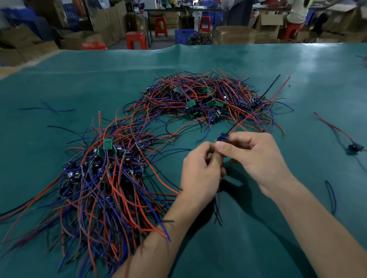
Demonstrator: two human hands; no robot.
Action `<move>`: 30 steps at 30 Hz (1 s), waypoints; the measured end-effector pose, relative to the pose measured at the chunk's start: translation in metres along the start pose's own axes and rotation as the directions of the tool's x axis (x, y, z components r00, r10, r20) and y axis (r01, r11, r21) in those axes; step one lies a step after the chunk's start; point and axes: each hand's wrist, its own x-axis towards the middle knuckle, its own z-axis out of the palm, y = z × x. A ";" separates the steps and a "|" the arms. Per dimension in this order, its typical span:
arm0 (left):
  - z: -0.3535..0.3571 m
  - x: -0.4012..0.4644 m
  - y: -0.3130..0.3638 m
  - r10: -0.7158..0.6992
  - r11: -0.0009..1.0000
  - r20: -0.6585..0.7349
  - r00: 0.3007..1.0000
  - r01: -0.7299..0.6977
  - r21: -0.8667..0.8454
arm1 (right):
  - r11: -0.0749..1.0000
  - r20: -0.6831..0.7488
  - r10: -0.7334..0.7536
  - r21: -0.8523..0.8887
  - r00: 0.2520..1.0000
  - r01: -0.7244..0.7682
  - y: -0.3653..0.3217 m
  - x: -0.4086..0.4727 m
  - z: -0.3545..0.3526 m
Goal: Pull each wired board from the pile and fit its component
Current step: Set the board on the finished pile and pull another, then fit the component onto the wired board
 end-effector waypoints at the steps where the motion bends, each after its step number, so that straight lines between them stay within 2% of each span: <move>1: 0.001 0.000 -0.001 0.021 0.999 0.025 0.999 -0.021 0.029 | 1.000 -0.067 -0.023 0.013 0.998 0.023 -0.001 0.002 -0.003; 4: 0.002 -0.003 0.000 0.109 0.985 0.076 0.991 -0.118 0.126 | 0.995 -0.291 -0.090 0.007 0.953 0.096 -0.017 0.007 -0.017; 6: 0.002 -0.005 0.001 0.138 0.978 0.093 0.986 -0.150 0.145 | 0.984 -0.391 -0.158 0.018 0.906 0.180 -0.041 0.009 -0.023; 9: 0.002 -0.006 0.002 0.116 0.974 0.112 0.987 -0.135 0.181 | 0.945 -0.388 -0.301 0.002 0.871 0.328 -0.090 0.018 -0.014; 11: 0.002 -0.007 0.002 0.097 0.974 0.112 0.989 -0.117 0.192 | 0.926 -0.232 -0.368 -0.005 0.900 0.377 -0.117 0.028 0.006; 13: 0.002 -0.008 0.004 0.075 0.983 0.101 0.992 -0.091 0.162 | 0.939 0.106 -0.324 -0.087 0.940 0.333 -0.136 0.041 0.033; 15: 0.002 -0.008 0.005 0.053 0.983 0.088 0.995 -0.068 0.170 | 0.901 0.460 -0.112 -0.327 0.881 0.285 -0.139 0.054 0.056; 16: 0.002 -0.008 0.006 0.047 0.982 0.086 0.995 -0.062 0.180 | 0.855 0.540 0.015 -0.444 0.841 0.269 -0.133 0.062 0.062; 17: 0.003 -0.008 0.006 0.041 0.981 0.087 0.995 -0.057 0.186 | 0.804 0.557 0.106 -0.535 0.824 0.258 -0.124 0.073 0.062; 19: 0.003 -0.008 0.008 0.042 0.978 0.092 0.995 -0.060 0.198 | 0.692 0.445 0.134 -0.682 0.886 0.237 -0.098 0.098 0.049; 21: 0.002 -0.008 0.009 0.059 0.974 0.092 0.994 -0.077 0.211 | 0.455 0.219 0.104 -0.878 0.970 0.149 -0.068 0.118 0.027; 22: 0.001 -0.008 0.009 0.065 0.973 0.094 0.993 -0.084 0.215 | 0.357 0.125 0.136 -0.932 0.983 0.069 -0.053 0.124 0.017; 24: 0.001 -0.007 0.009 0.064 0.968 0.099 0.993 -0.085 0.235 | 0.263 0.033 0.218 -0.965 0.975 -0.026 -0.022 0.127 0.002; 27: 0.002 -0.007 0.009 0.051 0.966 0.095 0.994 -0.073 0.248 | 0.324 0.001 0.207 -0.944 0.978 -0.067 0.007 0.125 -0.007; 30: 0.002 -0.007 0.008 0.051 0.969 0.080 0.995 -0.069 0.237 | 0.433 -0.064 0.084 -0.896 0.994 -0.094 0.014 0.124 -0.012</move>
